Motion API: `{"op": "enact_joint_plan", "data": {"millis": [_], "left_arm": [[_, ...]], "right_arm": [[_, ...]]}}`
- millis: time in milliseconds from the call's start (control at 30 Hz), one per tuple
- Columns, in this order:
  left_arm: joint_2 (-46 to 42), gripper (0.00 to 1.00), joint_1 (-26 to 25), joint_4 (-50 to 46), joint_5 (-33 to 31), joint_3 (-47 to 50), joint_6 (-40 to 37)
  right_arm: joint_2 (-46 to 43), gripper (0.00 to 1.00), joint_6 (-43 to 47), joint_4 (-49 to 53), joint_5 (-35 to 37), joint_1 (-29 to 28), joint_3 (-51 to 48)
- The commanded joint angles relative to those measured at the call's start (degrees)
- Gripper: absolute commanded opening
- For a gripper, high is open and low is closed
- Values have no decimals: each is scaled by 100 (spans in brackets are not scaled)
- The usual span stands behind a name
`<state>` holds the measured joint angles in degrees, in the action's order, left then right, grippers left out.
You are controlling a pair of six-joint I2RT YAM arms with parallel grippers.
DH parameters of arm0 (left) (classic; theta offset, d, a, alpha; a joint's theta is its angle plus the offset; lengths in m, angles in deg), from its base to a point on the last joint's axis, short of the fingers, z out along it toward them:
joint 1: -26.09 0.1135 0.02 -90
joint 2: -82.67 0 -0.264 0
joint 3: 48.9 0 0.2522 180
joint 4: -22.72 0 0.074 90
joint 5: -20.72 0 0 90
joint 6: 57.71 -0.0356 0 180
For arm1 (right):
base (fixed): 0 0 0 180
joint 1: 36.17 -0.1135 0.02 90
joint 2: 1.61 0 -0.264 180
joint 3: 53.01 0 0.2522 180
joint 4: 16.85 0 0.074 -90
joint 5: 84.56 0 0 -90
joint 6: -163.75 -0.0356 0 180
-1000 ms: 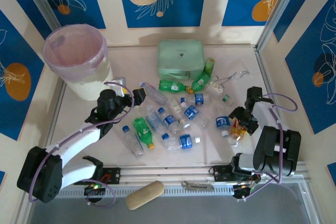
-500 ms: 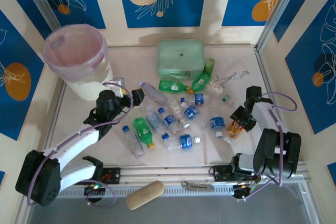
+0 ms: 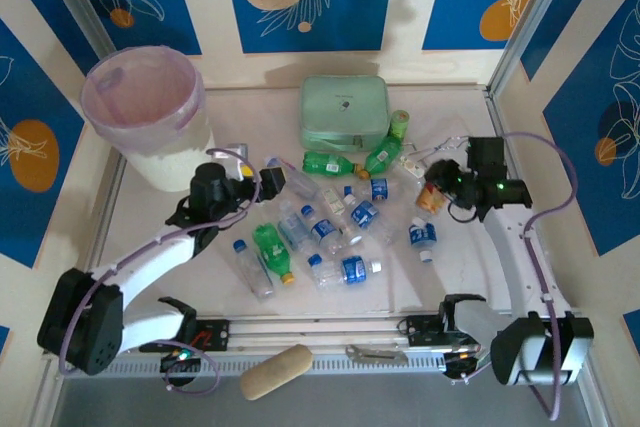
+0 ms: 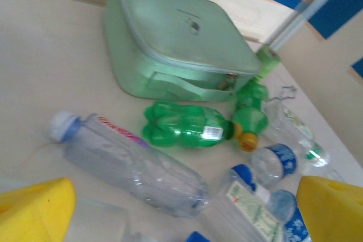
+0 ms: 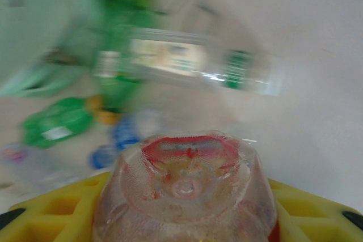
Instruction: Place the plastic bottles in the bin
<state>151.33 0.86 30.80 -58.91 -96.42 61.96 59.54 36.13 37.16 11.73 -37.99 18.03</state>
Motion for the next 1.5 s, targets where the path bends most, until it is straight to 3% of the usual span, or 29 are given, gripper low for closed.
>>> {"op": "enact_joint_plan", "data": {"millis": [0, 267, 467, 900, 1133, 1333, 1400, 1467], "left_arm": [[260, 99, -170, 284, 903, -418, 196], [578, 99, -599, 285, 1475, -862, 115], [704, 99, -935, -34, 1680, -1168, -225], [1343, 90, -1465, -83, 1561, -1656, -503], [1509, 73, -1484, 306, 1571, -1722, -306], [1536, 51, -1483, 382, 1554, -1705, -251], [1535, 48, -1482, 378, 1483, -1680, -243], [1506, 48, -1484, 352, 1363, -1648, -257]], "right_arm": [[315, 40, -367, -478, -277, -783, 523], [1391, 40, -780, -1450, -56, -2268, 1319], [2038, 40, -908, -1576, -36, -2981, 1694], [2030, 38, -1402, -1985, -385, -3254, 1382], [2043, 38, -1437, -2074, -479, -3254, 1259], [2009, 39, -1508, -2201, -562, -3220, 1133], [1994, 44, -1536, -2245, -584, -3202, 1098], [1964, 57, -1610, -2258, -628, -3129, 1076]]}}
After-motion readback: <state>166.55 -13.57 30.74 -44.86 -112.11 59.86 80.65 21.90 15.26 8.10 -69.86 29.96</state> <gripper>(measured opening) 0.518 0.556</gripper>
